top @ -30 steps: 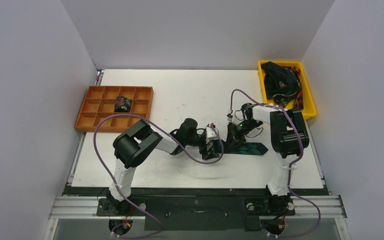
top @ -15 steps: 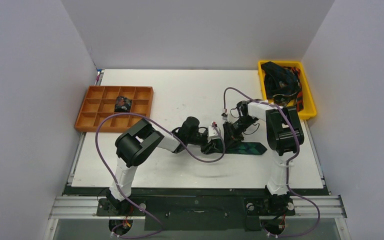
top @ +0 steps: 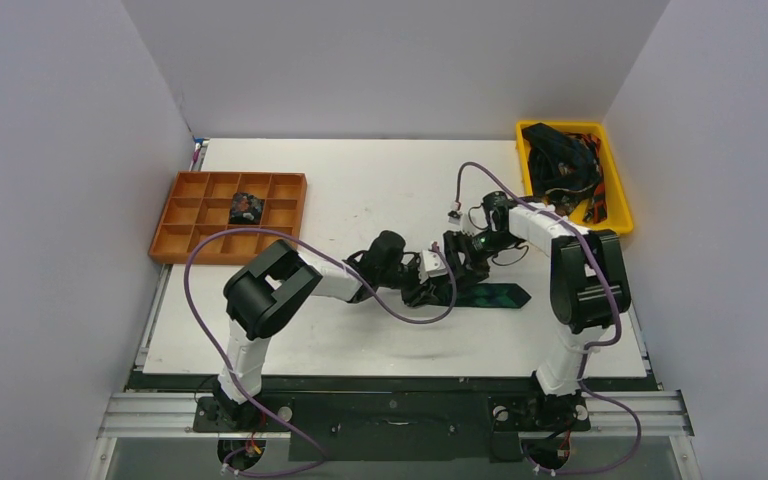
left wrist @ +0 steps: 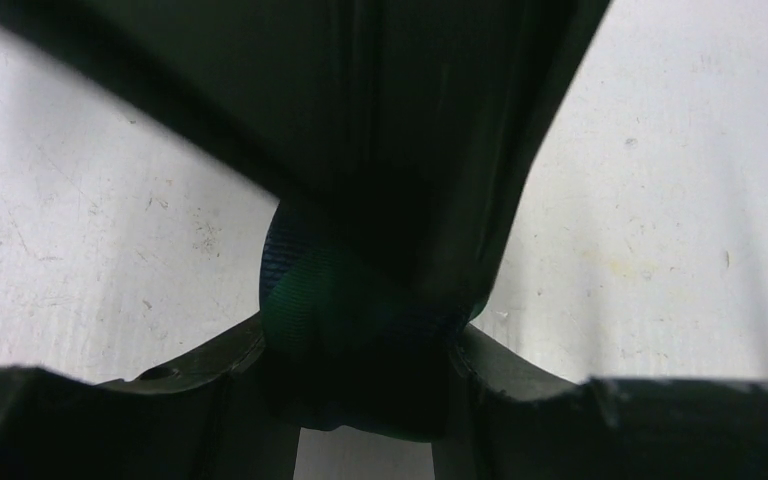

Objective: Roll the ties
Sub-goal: Roll the tie at the center of the board.

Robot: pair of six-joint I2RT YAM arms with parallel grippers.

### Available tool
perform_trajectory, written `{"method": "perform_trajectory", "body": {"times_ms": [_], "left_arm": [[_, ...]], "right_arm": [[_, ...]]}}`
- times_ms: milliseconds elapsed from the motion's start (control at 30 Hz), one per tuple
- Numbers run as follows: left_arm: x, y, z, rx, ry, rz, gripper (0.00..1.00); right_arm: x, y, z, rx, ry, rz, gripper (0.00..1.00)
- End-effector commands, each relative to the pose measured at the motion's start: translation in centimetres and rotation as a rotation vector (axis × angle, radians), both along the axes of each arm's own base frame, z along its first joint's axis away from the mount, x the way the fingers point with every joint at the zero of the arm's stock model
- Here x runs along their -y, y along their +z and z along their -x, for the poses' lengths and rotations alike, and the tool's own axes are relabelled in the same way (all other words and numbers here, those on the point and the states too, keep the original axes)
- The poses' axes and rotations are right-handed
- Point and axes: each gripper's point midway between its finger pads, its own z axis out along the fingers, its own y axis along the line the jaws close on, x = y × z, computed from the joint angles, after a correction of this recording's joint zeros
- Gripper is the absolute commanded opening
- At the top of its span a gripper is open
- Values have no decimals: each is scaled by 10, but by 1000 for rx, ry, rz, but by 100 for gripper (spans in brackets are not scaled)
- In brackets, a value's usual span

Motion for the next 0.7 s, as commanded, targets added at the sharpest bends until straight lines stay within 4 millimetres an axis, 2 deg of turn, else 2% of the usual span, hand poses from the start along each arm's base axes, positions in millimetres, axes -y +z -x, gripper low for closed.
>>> {"method": "perform_trajectory", "body": {"times_ms": [0, 67, 133, 167, 200, 233, 300, 333, 367, 400, 467, 567, 667], "left_arm": [[-24, -43, 15, -81, 26, -181, 20], [-24, -43, 14, -79, 26, -184, 21], [-23, -43, 14, -72, 24, -186, 21], [-23, -43, 14, -69, 22, -186, 22], [-23, -43, 14, -66, 21, -186, 22], [-23, -42, 14, -65, 21, -186, 23], [-22, -38, 13, -57, 19, -173, 31], [-21, -35, 13, -55, 16, -160, 39], [-18, -28, 11, -35, 16, -131, 44], [-17, -23, 11, -29, 13, -112, 53], [-13, -10, 8, -2, 12, -64, 62], [-7, 13, 4, 46, 12, 9, 67], [-3, 24, 6, 60, 0, 47, 70]], "right_arm": [[-14, -8, -11, -9, -36, -25, 56], [-12, -17, -11, -23, -38, -2, 48], [-8, -25, -10, -36, -36, 18, 24], [-6, -29, -7, -47, -39, 27, 17], [-3, -31, -6, -50, -38, 39, 3], [0, -34, -3, -58, -38, 50, 0], [12, -42, 1, -63, -40, 108, 0], [17, -46, 3, -63, -34, 127, 0], [27, -51, 5, -62, -33, 158, 0], [32, -56, 11, -87, -30, 175, 0], [46, -66, 17, -112, -19, 225, 0], [66, -80, 18, -137, -30, 298, 0], [77, -89, 9, -136, -37, 358, 0]]}}
